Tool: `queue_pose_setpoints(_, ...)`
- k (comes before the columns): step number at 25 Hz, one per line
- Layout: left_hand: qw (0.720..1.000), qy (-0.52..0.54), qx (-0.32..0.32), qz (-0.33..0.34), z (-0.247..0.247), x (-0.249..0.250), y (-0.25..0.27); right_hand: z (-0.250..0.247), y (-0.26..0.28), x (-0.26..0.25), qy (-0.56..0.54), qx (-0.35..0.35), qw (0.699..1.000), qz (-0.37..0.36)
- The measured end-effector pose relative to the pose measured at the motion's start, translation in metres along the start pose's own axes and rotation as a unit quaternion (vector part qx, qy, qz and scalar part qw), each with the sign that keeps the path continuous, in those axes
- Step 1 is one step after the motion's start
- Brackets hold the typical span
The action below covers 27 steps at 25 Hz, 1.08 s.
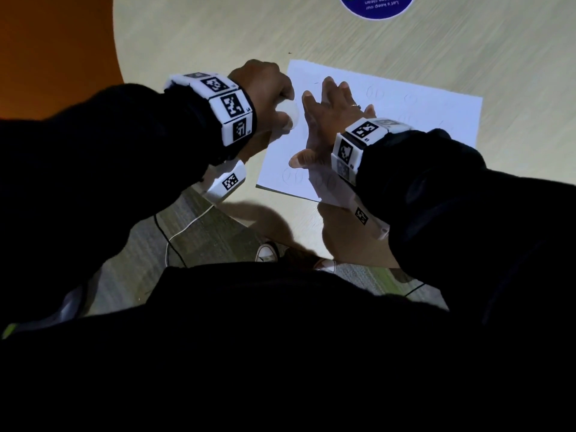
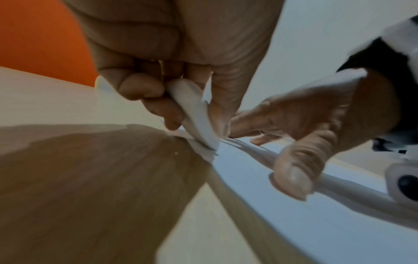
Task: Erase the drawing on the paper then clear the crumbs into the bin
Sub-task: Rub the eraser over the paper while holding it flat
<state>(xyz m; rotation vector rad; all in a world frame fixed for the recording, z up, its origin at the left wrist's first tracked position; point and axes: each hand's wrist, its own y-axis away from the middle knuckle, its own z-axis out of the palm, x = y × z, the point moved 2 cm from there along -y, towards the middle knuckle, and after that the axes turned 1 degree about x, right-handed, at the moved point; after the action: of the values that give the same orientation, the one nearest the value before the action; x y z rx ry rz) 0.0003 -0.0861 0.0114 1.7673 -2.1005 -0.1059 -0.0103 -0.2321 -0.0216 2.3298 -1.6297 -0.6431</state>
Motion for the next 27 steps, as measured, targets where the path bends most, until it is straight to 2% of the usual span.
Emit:
queue_pose_setpoints(5,0.999,-0.005,-0.034,0.022,0.012,0.001,0.012,-0.002,0.002,0.001,0.006,-0.019,1.0,0.005)
queue_pose_setpoints(9,1.0,0.027,0.001,-0.007,-0.003,0.005,-0.004,-0.002,0.002,-0.002,0.005,-0.014,1.0,0.007)
queue_pose_setpoints(13,0.999,0.008,-0.04,0.018,0.009,0.006,0.009,-0.004,0.004,0.001,0.001,-0.015,1.0,0.006)
queue_pose_setpoints(18,0.999,0.042,-0.007,-0.007,0.0,0.009,-0.003,-0.002,0.001,-0.001,0.01,-0.024,1.0,0.013)
queue_pose_setpoints(22,0.999,0.037,-0.036,0.002,0.011,0.009,0.005,-0.005,0.006,0.0,0.01,-0.016,1.0,0.009)
queue_pose_setpoints(27,0.998,0.05,-0.025,-0.011,0.003,0.007,-0.001,-0.006,0.009,-0.001,0.006,-0.024,1.0,0.0)
